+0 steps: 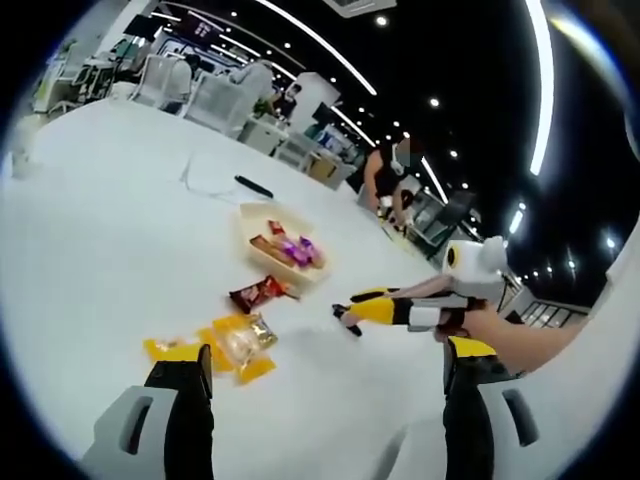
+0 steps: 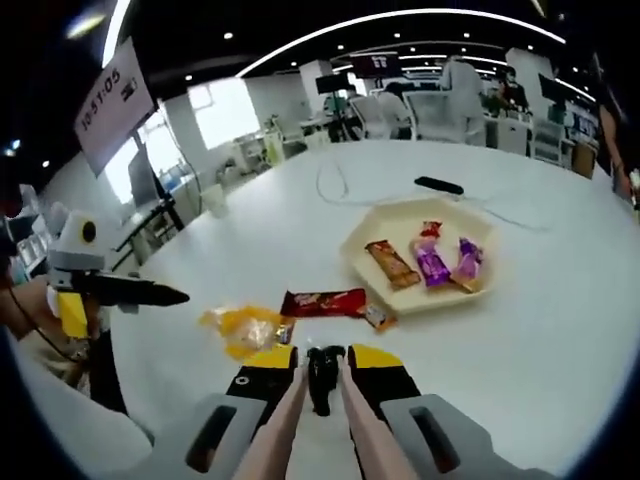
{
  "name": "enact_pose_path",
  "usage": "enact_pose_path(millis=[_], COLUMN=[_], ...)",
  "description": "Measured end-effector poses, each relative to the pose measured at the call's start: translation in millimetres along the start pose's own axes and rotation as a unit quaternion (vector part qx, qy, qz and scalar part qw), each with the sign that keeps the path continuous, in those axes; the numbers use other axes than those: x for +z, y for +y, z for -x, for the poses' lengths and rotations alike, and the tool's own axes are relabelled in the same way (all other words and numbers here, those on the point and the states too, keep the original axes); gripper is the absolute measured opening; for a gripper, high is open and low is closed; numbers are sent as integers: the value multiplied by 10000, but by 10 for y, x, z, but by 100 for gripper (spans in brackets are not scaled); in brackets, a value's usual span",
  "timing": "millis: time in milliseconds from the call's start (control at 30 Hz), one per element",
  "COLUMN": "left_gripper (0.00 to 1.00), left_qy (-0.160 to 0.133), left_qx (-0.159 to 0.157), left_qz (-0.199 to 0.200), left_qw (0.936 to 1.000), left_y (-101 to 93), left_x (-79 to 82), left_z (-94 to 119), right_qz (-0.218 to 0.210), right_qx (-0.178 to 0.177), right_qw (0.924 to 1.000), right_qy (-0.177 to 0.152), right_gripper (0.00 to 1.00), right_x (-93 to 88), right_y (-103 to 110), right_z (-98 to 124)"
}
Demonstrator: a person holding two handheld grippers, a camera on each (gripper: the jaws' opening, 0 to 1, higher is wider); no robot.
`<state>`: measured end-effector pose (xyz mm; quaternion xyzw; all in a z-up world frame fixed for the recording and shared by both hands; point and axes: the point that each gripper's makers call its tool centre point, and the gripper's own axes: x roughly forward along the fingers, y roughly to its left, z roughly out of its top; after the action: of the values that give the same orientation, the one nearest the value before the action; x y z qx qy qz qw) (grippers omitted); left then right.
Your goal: Place the target food into the container with the food tongs after gripping and lifting it, then release it inside without dropping or visibly crushing the food.
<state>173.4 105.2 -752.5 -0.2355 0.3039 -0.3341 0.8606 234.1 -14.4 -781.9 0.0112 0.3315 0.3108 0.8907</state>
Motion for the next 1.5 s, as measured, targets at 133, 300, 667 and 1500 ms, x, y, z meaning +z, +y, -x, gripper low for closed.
enact_pose_path(millis=[133,300,667,1500], left_gripper=[96,96,96,96], left_qy=[-7,-45,-261,-494], left_qx=[2,20,146,242], left_qz=[-1,3,66,171], left_qw=[10000,10000,9995,9983], left_y=[-5,-7,-1,7], left_x=[-8,-10,6,8], left_z=[0,16,127,376], right_qz=[-29,-121,-1147,-703], right_qx=[-13,-57,-276,-711], right_qw=[9999,9995,9901,9843], right_qy=[-128,-276,-762,-1454], right_gripper=[19,19,19,20], right_x=[101,193,329,1242], right_y=[-22,-68,-329,-732], right_z=[35,74,210,340])
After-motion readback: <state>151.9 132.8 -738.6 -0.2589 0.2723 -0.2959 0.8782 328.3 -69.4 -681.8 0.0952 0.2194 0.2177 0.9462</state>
